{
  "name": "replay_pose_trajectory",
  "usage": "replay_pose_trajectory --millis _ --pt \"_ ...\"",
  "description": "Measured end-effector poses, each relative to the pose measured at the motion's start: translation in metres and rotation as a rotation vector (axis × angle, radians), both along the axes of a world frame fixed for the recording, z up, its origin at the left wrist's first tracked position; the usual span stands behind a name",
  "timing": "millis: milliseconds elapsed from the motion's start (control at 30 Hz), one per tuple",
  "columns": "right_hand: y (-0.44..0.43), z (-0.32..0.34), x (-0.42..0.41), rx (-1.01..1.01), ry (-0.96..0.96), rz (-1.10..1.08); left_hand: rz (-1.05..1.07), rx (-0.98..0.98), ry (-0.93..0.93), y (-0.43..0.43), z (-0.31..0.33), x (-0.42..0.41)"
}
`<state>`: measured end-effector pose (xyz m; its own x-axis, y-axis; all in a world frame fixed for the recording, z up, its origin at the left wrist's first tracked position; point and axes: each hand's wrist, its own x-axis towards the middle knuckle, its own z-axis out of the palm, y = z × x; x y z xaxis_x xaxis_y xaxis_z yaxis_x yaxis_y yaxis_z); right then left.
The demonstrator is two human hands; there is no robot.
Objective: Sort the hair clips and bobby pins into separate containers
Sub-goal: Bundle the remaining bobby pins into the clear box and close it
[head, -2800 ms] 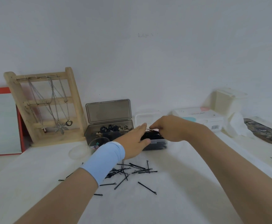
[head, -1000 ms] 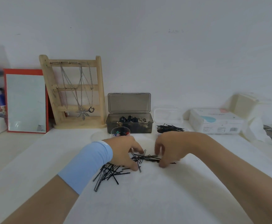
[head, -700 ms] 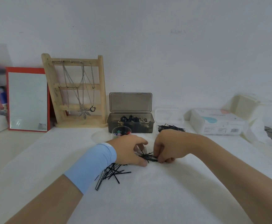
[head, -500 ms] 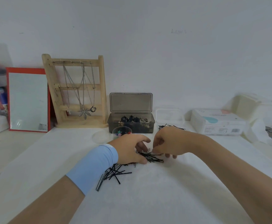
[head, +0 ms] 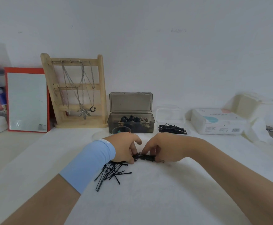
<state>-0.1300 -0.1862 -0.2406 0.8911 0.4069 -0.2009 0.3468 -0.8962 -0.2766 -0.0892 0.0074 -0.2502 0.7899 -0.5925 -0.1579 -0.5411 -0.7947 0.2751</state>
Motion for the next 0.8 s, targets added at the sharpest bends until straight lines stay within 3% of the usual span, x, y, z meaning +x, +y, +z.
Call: replay_pose_trajectory --millis 167,333,433,567,667,733,800 --pt "-0.010 0.009 0.001 -0.004 -0.049 -0.060 -0.048 -0.056 -0.002 0.003 -0.005 0.002" --pt "-0.017 0.007 0.005 -0.241 0.033 -0.145 -0.111 -0.147 -0.002 -0.008 -0.009 -0.004" --pt "-0.012 0.005 0.004 -0.182 -0.020 -0.123 -0.134 -0.176 -0.001 -0.015 -0.008 -0.009" --pt "-0.011 0.009 0.003 -0.007 0.043 -0.181 -0.121 -0.060 -0.053 -0.009 -0.004 -0.009" --pt "-0.012 0.008 0.003 -0.147 0.035 -0.215 -0.018 0.078 -0.065 -0.005 -0.001 -0.008" --pt "-0.007 0.006 0.001 -0.257 0.012 -0.184 0.000 0.071 -0.056 -0.007 -0.001 -0.008" --pt "-0.001 0.006 -0.001 -0.192 0.018 -0.172 -0.013 0.011 -0.038 -0.011 -0.002 -0.009"
